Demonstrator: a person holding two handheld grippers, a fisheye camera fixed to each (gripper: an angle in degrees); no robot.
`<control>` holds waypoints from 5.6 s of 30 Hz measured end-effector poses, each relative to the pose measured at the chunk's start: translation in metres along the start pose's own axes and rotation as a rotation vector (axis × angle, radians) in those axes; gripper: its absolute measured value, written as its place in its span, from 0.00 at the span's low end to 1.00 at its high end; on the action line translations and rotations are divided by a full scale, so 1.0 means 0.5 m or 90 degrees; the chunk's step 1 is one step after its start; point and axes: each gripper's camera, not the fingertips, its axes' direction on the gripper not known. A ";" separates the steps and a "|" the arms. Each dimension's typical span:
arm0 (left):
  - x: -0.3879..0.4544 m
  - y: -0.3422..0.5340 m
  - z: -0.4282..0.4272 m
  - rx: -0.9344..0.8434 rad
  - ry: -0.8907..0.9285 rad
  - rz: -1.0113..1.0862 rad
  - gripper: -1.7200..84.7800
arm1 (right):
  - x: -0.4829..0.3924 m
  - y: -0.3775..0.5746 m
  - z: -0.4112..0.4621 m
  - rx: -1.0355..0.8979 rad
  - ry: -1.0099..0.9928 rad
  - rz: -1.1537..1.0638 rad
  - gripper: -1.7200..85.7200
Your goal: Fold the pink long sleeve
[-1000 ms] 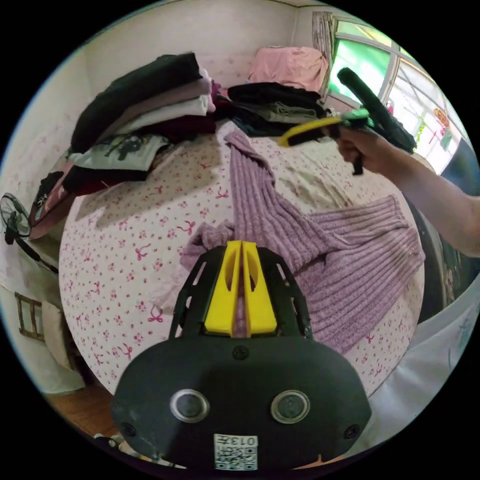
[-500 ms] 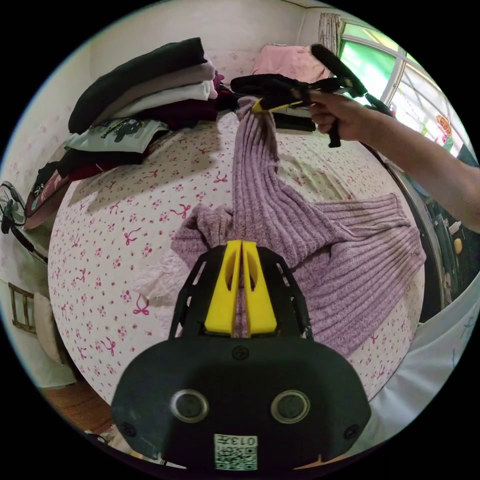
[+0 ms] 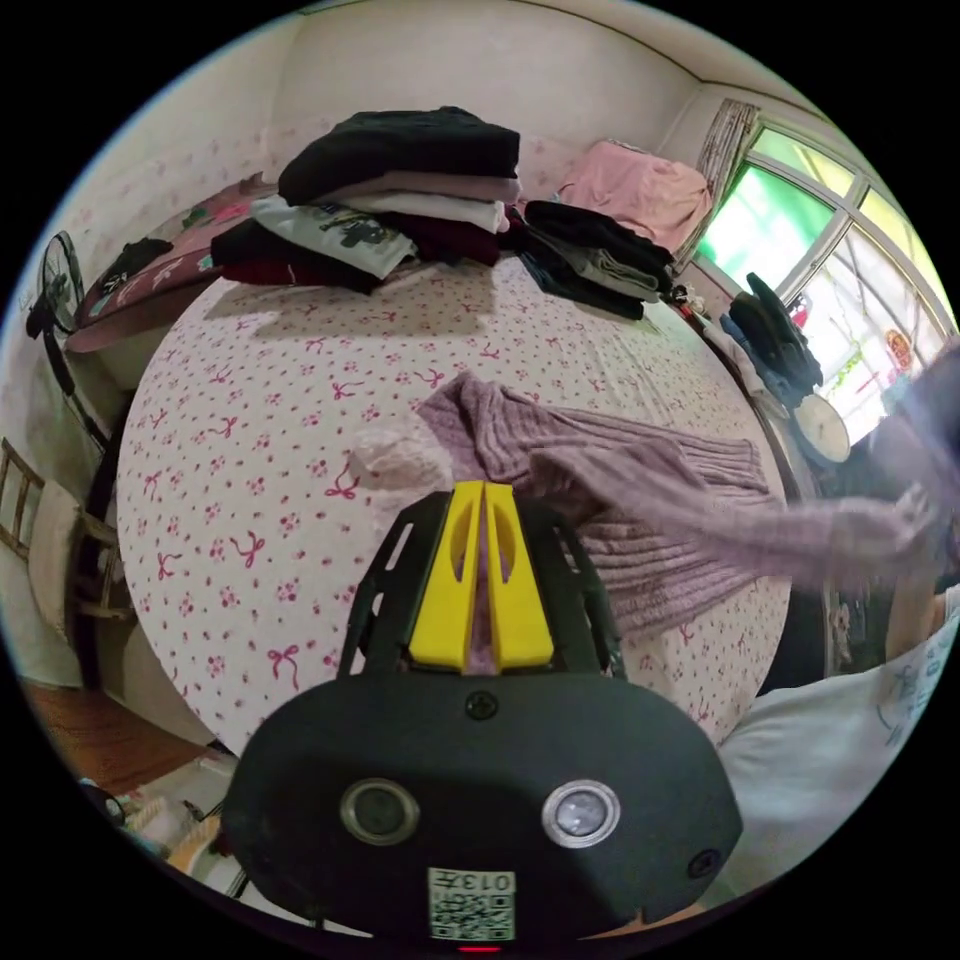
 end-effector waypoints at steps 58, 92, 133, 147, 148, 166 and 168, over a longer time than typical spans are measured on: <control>0.312 0.040 0.161 -0.248 0.114 0.354 0.03 | 0.219 0.642 -0.234 -0.117 0.246 0.753 0.05; 0.398 0.084 0.227 -0.030 -0.056 0.330 0.02 | 0.110 0.545 -0.159 -0.245 0.481 0.568 0.02; 0.460 0.099 0.344 -0.124 -0.140 0.238 0.02 | 0.090 0.445 0.072 -0.273 0.334 0.419 0.02; 0.319 0.128 0.306 -0.122 -0.072 0.138 0.02 | 0.143 0.346 0.175 -0.321 0.274 0.405 0.02; 0.303 0.131 0.291 -0.112 -0.053 0.135 0.02 | 0.148 0.338 0.166 -0.288 0.288 0.406 0.02; 0.013 0.313 0.155 -0.059 -0.053 -0.172 0.19 | 0.325 -0.096 0.470 -0.245 0.021 0.078 0.10; 0.011 0.311 0.158 -0.053 -0.051 -0.172 0.19 | 0.332 -0.120 0.511 -0.275 0.009 0.063 0.11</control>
